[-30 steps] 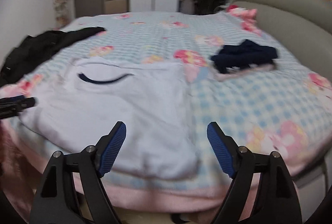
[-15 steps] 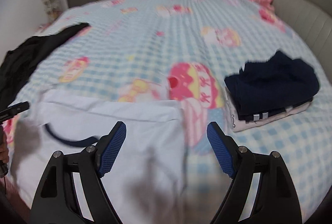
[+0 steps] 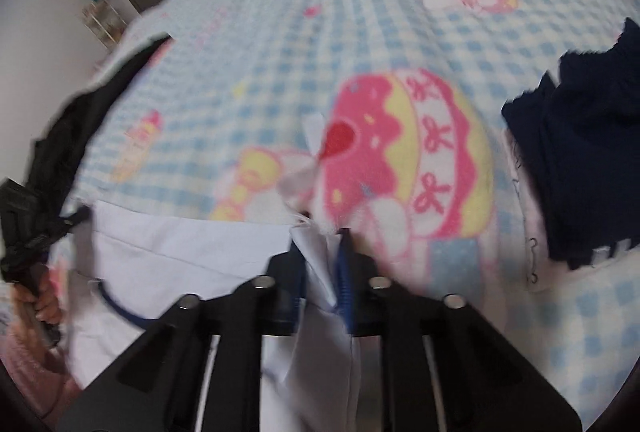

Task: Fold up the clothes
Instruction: 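Grasp the shirt hem with the right gripper while the left gripper grasps beside it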

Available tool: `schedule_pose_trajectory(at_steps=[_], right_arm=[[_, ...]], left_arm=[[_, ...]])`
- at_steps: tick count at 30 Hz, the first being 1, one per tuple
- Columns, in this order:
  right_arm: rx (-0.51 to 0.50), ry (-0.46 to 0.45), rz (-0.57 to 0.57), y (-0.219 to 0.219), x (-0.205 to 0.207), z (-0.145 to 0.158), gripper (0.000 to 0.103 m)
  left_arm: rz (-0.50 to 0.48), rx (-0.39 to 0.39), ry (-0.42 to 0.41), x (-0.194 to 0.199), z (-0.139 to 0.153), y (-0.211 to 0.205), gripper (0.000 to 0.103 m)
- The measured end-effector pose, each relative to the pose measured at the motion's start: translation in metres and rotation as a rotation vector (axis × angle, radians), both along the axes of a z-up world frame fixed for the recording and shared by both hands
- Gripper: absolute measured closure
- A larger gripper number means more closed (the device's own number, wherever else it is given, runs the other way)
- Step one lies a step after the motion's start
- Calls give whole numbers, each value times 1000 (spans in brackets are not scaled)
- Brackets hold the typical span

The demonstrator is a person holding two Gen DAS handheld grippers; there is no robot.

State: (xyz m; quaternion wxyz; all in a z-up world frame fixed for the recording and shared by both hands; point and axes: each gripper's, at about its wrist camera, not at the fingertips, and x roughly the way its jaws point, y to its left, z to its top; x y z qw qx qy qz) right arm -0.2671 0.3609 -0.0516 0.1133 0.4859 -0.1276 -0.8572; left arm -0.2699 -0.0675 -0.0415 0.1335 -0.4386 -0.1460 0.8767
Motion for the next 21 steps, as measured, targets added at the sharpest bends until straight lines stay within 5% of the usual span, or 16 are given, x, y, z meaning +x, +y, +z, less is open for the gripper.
schedule_pose_trajectory(at_steps=[9, 12, 17, 19, 21], right_arm=[[-26, 172, 166, -30, 100, 56, 96], [-6, 171, 199, -41, 135, 51, 96], [23, 100, 194, -45, 181, 16, 96], [7, 56, 183, -44, 189, 0, 96], [1, 46, 169, -43, 190, -4, 96]], left_arm=[[-3, -83, 143, 98, 51, -7, 98], [95, -47, 142, 139, 49, -24, 99], [100, -6, 52, 155, 17, -37, 97], [57, -8, 22, 134, 9, -33, 81], [47, -47, 48, 114, 5, -24, 37]])
